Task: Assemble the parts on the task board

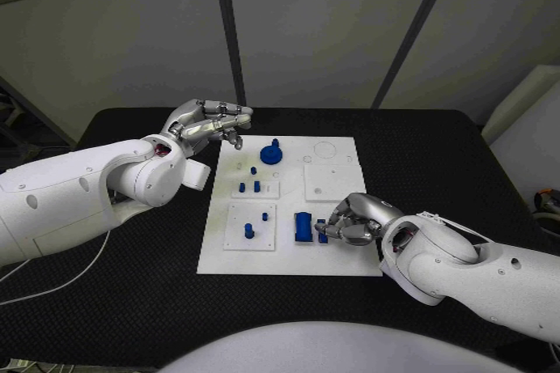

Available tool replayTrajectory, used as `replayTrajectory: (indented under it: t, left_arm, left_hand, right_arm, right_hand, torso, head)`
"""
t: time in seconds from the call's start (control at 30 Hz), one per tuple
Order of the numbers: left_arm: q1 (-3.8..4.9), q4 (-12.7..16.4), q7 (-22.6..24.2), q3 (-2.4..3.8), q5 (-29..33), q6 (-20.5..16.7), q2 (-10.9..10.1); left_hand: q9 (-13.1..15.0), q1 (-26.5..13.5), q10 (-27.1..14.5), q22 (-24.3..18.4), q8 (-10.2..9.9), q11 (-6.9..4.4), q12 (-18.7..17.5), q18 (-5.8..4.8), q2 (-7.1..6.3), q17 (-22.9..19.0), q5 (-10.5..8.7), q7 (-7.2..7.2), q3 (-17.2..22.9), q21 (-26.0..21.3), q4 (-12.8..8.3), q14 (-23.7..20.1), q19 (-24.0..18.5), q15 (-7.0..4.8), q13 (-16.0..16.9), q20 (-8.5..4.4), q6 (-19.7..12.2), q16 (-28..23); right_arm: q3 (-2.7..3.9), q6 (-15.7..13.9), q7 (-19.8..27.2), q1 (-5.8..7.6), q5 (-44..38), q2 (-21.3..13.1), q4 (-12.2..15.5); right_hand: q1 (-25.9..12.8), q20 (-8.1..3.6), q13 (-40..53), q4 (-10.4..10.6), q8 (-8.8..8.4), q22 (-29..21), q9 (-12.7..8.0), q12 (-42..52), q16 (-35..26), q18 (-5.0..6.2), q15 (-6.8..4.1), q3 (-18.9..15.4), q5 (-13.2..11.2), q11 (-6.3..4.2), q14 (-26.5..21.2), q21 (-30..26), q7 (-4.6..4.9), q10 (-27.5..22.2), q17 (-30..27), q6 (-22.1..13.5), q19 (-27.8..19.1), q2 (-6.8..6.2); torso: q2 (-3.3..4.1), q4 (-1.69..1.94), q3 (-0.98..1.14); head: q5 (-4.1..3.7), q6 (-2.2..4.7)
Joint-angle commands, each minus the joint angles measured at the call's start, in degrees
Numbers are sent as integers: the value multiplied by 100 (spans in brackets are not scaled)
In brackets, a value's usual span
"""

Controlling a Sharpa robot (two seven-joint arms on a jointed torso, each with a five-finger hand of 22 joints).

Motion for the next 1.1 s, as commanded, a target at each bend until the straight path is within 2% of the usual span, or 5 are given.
replayTrajectory:
  t: [0.03,0.2,0.37,0.6,1.1]
  left_arm:
    - [6,6,3,4,7,63,5]
    - [6,2,0,4,7,63,6]
    - [6,-1,-1,4,7,61,4]
    - [5,-18,1,3,7,68,8]
    - [-20,-39,-3,1,7,83,23]
  left_hand:
    - [-5,-23,-51,-6,32,4,30,-54,50,-9,-13,10,-35,-35,11,-14,-5,8,6,24,-40,26]
    - [-5,-23,-51,-6,32,4,30,-54,50,-9,-13,10,-35,-35,11,-14,-5,8,6,24,-40,26]
    - [-5,-23,-51,-6,32,4,30,-54,50,-9,-13,10,-35,-35,11,-14,-5,8,6,24,-40,26]
    - [-5,-23,-51,-6,32,4,30,-54,50,-9,-13,10,-35,-35,11,-14,-5,8,6,24,-40,26]
    - [-7,-24,-62,-11,33,6,37,-54,53,-9,-13,12,-40,-41,17,-17,-2,10,7,25,-48,27]
  right_arm:
    - [1,3,87,8,-29,-41,34]
    - [1,16,231,8,-31,-131,93]
    - [0,-68,417,7,-66,-239,174]
    - [-2,-118,662,5,-93,-388,248]
    - [-3,-15,749,3,-143,-391,197]
  right_hand:
    - [204,-7,206,-98,36,3,16,23,29,-58,-51,-16,-13,-2,522,-4,17,38,1120,-8,25,13]
    - [615,-14,225,-265,62,5,38,24,29,-59,-55,-103,-563,1,523,-12,16,36,1121,-26,23,-30]
    - [687,-6,242,-251,81,33,48,31,39,-65,-43,-265,-1065,9,527,4,30,42,1140,-26,40,-42]
    - [702,1,276,-192,105,67,58,62,52,-72,-39,-469,-1459,13,532,25,33,65,1163,-12,64,-40]
    - [777,2,296,-148,121,67,65,73,50,-70,-40,-606,-1562,10,531,18,27,74,1160,-13,61,49]
  torso:
    - [-5,0,0]
    - [-5,0,1]
    - [-4,-4,2]
    - [-2,-4,3]
    - [4,1,4]
  head:
    - [-3,-8]
    - [1,6]
    - [-2,15]
    - [1,22]
    - [-5,27]
